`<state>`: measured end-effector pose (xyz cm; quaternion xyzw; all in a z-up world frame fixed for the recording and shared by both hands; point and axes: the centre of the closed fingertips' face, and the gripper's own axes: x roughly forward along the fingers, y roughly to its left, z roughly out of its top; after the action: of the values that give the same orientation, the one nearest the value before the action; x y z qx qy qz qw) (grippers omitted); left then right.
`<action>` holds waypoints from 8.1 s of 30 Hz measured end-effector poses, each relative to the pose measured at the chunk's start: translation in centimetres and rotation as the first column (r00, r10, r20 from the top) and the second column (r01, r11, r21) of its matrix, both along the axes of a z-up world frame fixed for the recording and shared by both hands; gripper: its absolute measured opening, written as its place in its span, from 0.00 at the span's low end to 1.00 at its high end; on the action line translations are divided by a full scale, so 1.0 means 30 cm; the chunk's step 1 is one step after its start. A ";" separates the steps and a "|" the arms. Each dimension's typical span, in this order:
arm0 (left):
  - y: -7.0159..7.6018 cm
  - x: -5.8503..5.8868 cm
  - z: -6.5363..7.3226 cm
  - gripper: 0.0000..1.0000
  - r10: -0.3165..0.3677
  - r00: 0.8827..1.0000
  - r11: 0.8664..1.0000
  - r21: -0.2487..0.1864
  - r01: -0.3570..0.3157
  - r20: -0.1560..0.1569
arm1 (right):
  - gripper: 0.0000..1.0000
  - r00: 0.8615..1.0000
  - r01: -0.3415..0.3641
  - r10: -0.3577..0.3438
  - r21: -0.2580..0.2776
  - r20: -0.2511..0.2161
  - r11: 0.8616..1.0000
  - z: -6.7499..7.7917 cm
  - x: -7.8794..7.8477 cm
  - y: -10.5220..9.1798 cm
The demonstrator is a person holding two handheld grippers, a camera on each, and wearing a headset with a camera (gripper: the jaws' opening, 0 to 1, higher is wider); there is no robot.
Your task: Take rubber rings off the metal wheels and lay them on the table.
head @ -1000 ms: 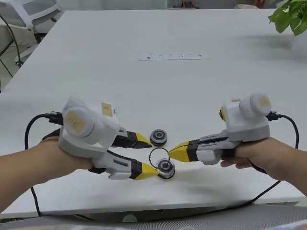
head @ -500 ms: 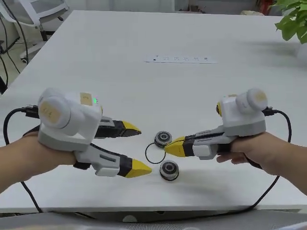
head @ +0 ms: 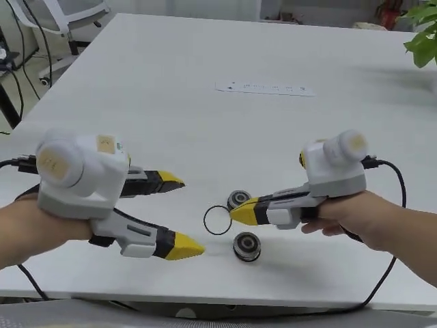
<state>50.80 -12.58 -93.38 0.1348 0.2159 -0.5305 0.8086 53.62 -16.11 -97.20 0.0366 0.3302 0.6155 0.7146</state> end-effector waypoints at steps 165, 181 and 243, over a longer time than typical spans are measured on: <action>-0.276 0.035 -0.223 0.14 -0.161 0.986 0.975 0.149 0.166 -0.043 | 0.05 0.968 -0.085 0.128 -0.198 0.214 0.977 -0.156 -0.081 -0.191; -0.293 0.029 -0.221 0.14 -0.178 0.984 0.967 0.186 0.174 0.000 | 0.00 0.997 -0.003 0.016 -0.159 0.077 0.987 -0.161 -0.077 -0.202; -0.287 0.018 -0.229 0.12 -0.186 0.983 0.964 0.193 0.184 -0.010 | 0.00 0.991 0.073 -0.071 0.013 -0.109 0.997 -0.080 -0.086 -0.152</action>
<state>51.34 -21.20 -100.25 0.2343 0.2495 -0.5797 0.7395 51.03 -20.68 -99.61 0.0878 0.3618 0.5891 0.7172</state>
